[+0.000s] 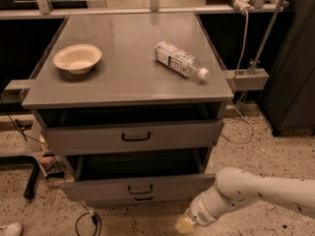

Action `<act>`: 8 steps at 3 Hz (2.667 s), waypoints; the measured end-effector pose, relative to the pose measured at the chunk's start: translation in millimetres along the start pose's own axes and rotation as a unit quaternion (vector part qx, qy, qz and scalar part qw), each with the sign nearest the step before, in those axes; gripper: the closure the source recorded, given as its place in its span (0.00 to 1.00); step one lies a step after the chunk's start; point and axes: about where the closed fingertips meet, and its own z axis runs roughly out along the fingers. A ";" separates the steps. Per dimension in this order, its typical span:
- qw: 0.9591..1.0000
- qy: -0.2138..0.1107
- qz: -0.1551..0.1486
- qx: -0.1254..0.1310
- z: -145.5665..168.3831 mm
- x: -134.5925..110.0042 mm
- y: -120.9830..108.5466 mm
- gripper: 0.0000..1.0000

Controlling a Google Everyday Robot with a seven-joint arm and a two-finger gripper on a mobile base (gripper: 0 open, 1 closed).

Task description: Close middle drawer

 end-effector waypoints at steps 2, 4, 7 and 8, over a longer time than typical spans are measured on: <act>0.999 -0.011 -0.018 0.035 4.2 -34.4 -50.9 1.00; 0.997 -0.019 -0.046 0.065 5.3 -81.0 -98.9 1.00; 0.995 -0.021 -0.054 0.080 0.9 -95.8 -111.0 0.57; 0.995 -0.021 -0.054 0.080 0.9 -95.8 -110.9 0.34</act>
Offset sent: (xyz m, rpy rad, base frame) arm 0.1088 0.0040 -0.0204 -0.0394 -0.1462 -0.0220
